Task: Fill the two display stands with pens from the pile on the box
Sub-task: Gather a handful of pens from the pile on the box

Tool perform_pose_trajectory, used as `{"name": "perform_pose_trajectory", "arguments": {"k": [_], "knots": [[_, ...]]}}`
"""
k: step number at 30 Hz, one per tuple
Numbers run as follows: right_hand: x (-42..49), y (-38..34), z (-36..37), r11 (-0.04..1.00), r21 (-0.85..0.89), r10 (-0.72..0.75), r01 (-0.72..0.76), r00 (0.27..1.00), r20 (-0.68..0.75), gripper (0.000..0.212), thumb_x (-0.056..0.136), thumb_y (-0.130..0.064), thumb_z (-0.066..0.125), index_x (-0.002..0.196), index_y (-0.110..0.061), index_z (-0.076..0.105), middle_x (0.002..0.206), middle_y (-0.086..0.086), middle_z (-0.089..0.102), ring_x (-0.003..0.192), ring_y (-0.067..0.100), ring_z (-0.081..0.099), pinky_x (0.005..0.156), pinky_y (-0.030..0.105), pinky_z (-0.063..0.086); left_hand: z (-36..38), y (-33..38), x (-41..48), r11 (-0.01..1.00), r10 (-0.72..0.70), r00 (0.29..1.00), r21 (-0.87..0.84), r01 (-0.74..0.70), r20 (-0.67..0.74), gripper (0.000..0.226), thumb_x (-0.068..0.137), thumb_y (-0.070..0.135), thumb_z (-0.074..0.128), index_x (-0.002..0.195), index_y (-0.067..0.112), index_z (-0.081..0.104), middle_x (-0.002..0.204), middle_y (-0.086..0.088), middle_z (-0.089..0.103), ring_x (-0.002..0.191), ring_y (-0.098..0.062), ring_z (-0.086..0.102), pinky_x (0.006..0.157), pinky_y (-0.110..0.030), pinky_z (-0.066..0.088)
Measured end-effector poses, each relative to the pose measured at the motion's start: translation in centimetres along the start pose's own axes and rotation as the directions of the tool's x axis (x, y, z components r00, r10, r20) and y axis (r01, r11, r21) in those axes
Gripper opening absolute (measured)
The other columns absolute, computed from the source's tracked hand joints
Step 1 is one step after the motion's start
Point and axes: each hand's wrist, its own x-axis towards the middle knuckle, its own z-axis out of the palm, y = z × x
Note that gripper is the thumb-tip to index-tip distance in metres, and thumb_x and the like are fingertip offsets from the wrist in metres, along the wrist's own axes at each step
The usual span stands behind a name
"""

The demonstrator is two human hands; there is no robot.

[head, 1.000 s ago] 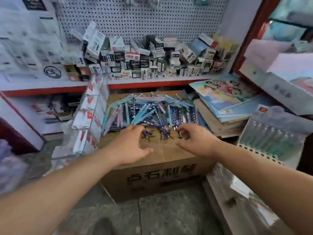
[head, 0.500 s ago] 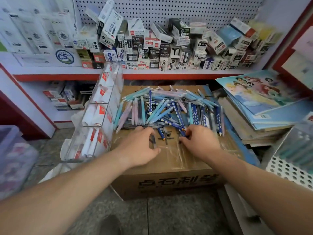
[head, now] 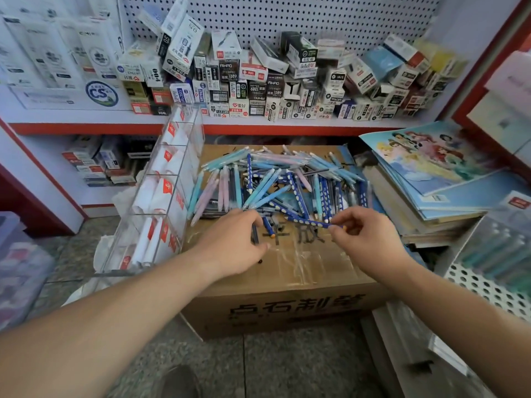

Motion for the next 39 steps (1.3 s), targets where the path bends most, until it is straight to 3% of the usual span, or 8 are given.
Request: {"name": "perform_pose_trajectory", "arguments": {"k": [3, 7, 12, 16, 21, 26, 32, 39], "knots": [[-0.6, -0.8, -1.2, 0.959, 0.283, 0.024, -0.007, 0.998, -0.057, 0.009, 0.094, -0.024, 0.072, 0.088, -0.018, 0.073, 0.063, -0.005, 0.064, 0.054, 0.009, 0.058, 0.053, 0.020, 0.052, 0.1, 0.7, 0.0, 0.992, 0.062, 0.997, -0.104, -0.067, -0.045, 0.032, 0.095, 0.038, 0.069, 0.124, 0.027, 0.062, 0.111, 0.011, 0.056, 0.098, -0.004, 0.056, 0.091, -0.028, 0.051], [-1.0, -2.3, -1.2, 0.933, 0.359, -0.025, 0.023, 1.000, 0.001, 0.021, 0.097, -0.030, 0.067, 0.087, -0.011, 0.072, 0.063, 0.002, 0.062, 0.054, 0.011, 0.055, 0.054, 0.022, 0.052, 0.2, 2.2, 0.1, 0.944, 0.120, 0.992, -0.307, -0.123, -0.031, 0.036, 0.095, 0.033, 0.071, 0.130, 0.029, 0.067, 0.122, 0.016, 0.066, 0.111, 0.000, 0.061, 0.104, -0.028, 0.049], [-0.5, -3.8, 0.7, 0.937, 0.348, -0.079, 0.038, 0.991, 0.104, 0.022, 0.096, -0.031, 0.070, 0.082, -0.013, 0.073, 0.061, 0.002, 0.067, 0.054, 0.008, 0.058, 0.055, 0.023, 0.052, 0.9, 2.2, -0.4, 0.799, 0.134, 0.960, -0.600, 0.042, 0.246, 0.021, 0.096, 0.011, 0.069, 0.116, 0.004, 0.071, 0.103, -0.008, 0.079, 0.101, -0.021, 0.076, 0.101, -0.051, 0.055], [1.6, -3.6, 2.1, 0.877, 0.472, 0.010, -0.096, 0.983, 0.181, 0.024, 0.098, -0.037, 0.066, 0.095, -0.014, 0.073, 0.077, 0.002, 0.074, 0.062, 0.011, 0.064, 0.056, 0.024, 0.053, 0.4, 1.4, -0.5, 0.757, 0.003, 0.978, -0.640, 0.133, 0.207, 0.009, 0.099, 0.010, 0.064, 0.106, 0.007, 0.069, 0.093, -0.007, 0.080, 0.089, -0.018, 0.078, 0.095, -0.053, 0.058], [4.8, -0.7, 4.2, 0.981, -0.173, -0.066, 0.087, 0.990, 0.125, 0.011, 0.097, -0.034, 0.068, 0.102, -0.024, 0.071, 0.086, -0.007, 0.066, 0.076, 0.010, 0.063, 0.059, 0.020, 0.046, 0.2, -0.1, -0.3, 0.635, -0.198, 0.974, -0.743, 0.210, 0.106, 0.004, 0.099, 0.012, 0.065, 0.102, 0.013, 0.069, 0.090, -0.007, 0.079, 0.085, -0.022, 0.078, 0.090, -0.054, 0.060], [5.4, -0.8, 5.8, 0.897, -0.417, -0.064, 0.143, 0.978, 0.197, 0.021, 0.095, -0.044, 0.067, 0.108, -0.027, 0.067, 0.110, -0.001, 0.055, 0.086, 0.017, 0.062, 0.074, 0.033, 0.056, 0.5, -0.3, -0.1, 0.608, -0.230, 0.966, -0.758, 0.235, 0.116, 0.004, 0.098, 0.013, 0.067, 0.101, 0.014, 0.069, 0.086, -0.004, 0.079, 0.083, -0.021, 0.078, 0.089, -0.050, 0.061], [5.1, -1.0, 5.5, 0.902, -0.420, -0.010, 0.096, 0.979, 0.202, 0.019, 0.097, -0.038, 0.065, 0.084, -0.026, 0.058, 0.104, -0.001, 0.055, 0.078, 0.014, 0.058, 0.066, 0.028, 0.045, 0.5, 0.2, 0.2, 0.638, -0.214, 0.970, -0.736, 0.226, 0.113, 0.005, 0.098, 0.014, 0.067, 0.102, 0.015, 0.070, 0.088, -0.004, 0.080, 0.083, -0.019, 0.078, 0.090, -0.050, 0.061], [3.2, -0.9, 0.9, 0.993, -0.040, -0.114, 0.115, 0.993, 0.027, 0.011, 0.098, -0.029, 0.066, 0.088, -0.025, 0.063, 0.078, -0.006, 0.067, 0.070, 0.009, 0.063, 0.062, 0.024, 0.049, 0.6, 0.6, 0.4, 0.661, -0.168, 0.981, -0.726, 0.188, 0.101, 0.008, 0.098, 0.012, 0.066, 0.106, 0.013, 0.069, 0.091, -0.004, 0.079, 0.084, -0.016, 0.078, 0.090, -0.052, 0.060]]}}
